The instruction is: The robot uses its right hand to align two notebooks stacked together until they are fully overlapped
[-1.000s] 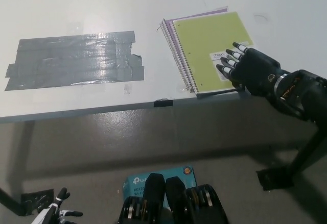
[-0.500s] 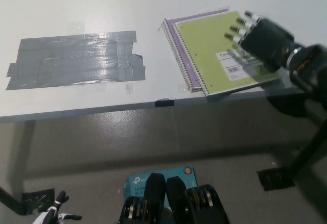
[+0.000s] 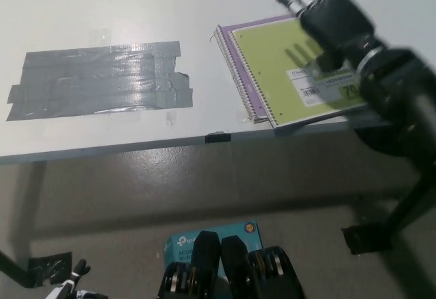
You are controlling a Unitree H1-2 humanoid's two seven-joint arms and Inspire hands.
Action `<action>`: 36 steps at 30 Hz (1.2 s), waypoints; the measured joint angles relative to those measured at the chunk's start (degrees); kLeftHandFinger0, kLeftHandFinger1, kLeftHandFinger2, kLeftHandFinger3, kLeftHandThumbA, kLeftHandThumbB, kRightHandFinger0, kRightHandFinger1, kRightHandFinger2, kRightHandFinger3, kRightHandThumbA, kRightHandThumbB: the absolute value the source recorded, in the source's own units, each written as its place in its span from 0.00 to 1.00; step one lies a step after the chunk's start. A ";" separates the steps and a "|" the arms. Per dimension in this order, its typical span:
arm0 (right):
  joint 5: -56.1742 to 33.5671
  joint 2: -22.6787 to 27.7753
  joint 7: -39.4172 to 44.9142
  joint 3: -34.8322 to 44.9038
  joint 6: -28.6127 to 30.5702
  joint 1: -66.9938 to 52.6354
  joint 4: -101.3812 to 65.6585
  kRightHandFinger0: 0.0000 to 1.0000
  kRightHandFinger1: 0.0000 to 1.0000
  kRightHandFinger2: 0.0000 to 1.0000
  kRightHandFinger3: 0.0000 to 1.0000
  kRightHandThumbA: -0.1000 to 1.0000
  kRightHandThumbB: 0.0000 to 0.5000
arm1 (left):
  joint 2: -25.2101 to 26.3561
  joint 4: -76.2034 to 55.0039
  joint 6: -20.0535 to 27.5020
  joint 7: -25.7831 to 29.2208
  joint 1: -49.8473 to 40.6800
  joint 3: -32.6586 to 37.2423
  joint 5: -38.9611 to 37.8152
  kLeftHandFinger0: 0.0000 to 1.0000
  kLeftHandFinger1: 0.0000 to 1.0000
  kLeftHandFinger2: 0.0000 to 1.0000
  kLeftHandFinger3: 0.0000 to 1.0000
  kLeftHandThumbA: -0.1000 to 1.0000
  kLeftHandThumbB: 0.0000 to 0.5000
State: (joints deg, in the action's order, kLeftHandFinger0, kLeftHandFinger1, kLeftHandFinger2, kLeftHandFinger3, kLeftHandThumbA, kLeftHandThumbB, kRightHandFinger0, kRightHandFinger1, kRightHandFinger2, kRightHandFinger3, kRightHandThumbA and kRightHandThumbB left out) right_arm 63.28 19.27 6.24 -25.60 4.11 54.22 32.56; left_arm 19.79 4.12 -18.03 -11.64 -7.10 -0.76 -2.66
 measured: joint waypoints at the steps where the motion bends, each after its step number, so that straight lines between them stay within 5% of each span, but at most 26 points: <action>1: -0.11 -1.11 0.29 0.59 -1.21 -1.29 0.00 1.00 1.00 1.00 1.00 1.00 0.37 | -0.03 0.02 0.01 0.00 -0.05 0.00 -0.01 0.40 0.48 0.57 1.00 1.00 1.00; 4: -0.29 -3.65 1.30 1.79 -4.44 -4.15 0.14 1.00 1.00 1.00 1.00 1.00 0.74 | -0.09 0.04 -0.01 0.00 -0.33 0.04 0.00 0.39 0.47 0.56 1.00 1.00 1.00; 6: -0.38 -5.08 1.86 2.70 -6.66 -5.53 0.19 1.00 1.00 1.00 1.00 1.00 0.81 | -0.18 0.06 -0.01 0.00 -0.39 0.08 0.00 0.39 0.47 0.56 1.00 1.00 1.00; 8: -0.51 -6.58 2.32 3.78 -8.99 -6.54 0.17 1.00 1.00 1.00 1.00 1.00 0.74 | -0.29 0.07 -0.01 0.00 -0.38 0.09 0.00 0.37 0.46 0.55 1.00 1.00 1.00; 16: -1.60 -10.62 2.09 8.84 -18.06 -7.72 0.42 1.00 1.00 1.00 1.00 1.00 0.83 | -0.38 0.25 -0.01 -0.02 -0.24 0.16 -0.01 0.40 0.48 0.57 1.00 1.00 1.00; 19: -2.00 -11.77 1.57 10.25 -21.23 -7.76 0.67 1.00 1.00 1.00 1.00 1.00 0.75 | -0.38 0.26 0.02 -0.13 -0.24 0.29 -0.03 0.39 0.48 0.56 1.00 1.00 1.00; 22: -2.47 -12.36 0.83 11.01 -23.89 -7.91 0.66 1.00 1.00 1.00 1.00 1.00 0.87 | -0.38 0.23 0.05 -0.46 -0.24 0.50 -0.02 0.42 0.48 0.55 1.00 1.00 1.00; 26: -2.54 -12.15 0.53 10.17 -26.05 -8.48 0.65 1.00 1.00 1.00 1.00 1.00 0.84 | -0.38 0.50 0.38 -0.82 -0.22 0.69 0.00 0.41 0.48 0.56 1.00 1.00 1.00; 36: -4.28 -11.02 2.43 5.09 -26.35 -9.37 0.65 1.00 1.00 1.00 1.00 1.00 1.00 | -0.45 0.58 0.94 -1.30 0.10 0.91 -0.04 0.38 0.44 0.49 1.00 1.00 1.00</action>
State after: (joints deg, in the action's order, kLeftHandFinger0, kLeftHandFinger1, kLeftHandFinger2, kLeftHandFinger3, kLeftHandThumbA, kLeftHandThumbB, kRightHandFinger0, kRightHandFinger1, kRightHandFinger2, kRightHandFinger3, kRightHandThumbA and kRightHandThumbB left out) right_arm 58.99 8.24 8.67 -20.51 -22.24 44.85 33.22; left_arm 19.33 4.70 -17.10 -12.94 -7.00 0.15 -2.70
